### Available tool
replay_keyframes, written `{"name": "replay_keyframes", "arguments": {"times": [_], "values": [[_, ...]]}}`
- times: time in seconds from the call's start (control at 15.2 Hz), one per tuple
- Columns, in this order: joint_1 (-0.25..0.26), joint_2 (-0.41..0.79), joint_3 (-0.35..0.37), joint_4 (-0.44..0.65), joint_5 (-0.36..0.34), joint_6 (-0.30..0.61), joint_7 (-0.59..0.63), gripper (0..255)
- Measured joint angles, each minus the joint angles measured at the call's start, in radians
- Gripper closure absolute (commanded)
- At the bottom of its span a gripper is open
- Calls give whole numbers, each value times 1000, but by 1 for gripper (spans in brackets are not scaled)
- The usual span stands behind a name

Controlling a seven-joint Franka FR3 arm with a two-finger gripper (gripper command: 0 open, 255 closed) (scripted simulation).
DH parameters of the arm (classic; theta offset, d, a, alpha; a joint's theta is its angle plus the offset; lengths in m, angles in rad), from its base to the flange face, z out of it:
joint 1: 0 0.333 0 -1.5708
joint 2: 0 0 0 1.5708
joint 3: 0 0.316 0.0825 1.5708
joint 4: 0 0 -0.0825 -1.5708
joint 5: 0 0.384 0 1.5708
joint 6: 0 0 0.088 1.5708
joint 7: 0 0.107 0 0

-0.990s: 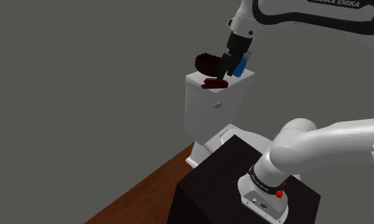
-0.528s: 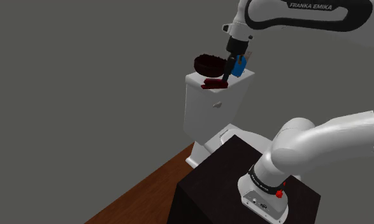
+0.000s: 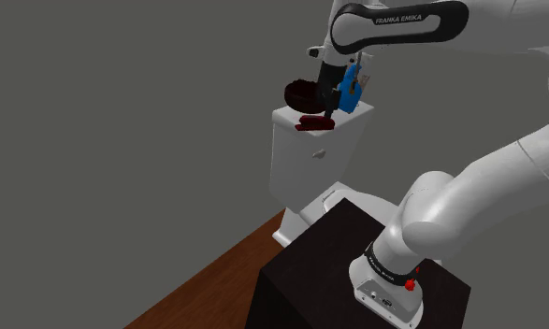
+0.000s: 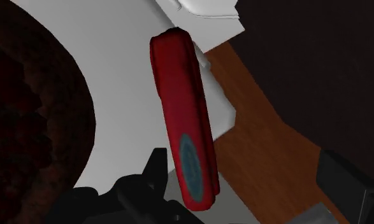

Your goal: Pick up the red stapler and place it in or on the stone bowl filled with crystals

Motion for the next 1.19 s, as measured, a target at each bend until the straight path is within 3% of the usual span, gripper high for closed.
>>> {"name": "replay_keyframes", "arguments": {"times": [0.13, 0.26, 0.66, 1.06, 1.12, 1.19], "values": [[23, 69, -32, 39, -8, 28, -129, 0], [30, 100, -47, 46, -11, 52, -182, 0], [26, 121, -64, -11, -17, 131, -203, 0], [26, 124, -66, -19, -17, 142, -203, 0], [26, 124, -66, -19, -17, 142, -203, 255], [26, 124, -66, -19, -17, 142, -203, 255]]}}
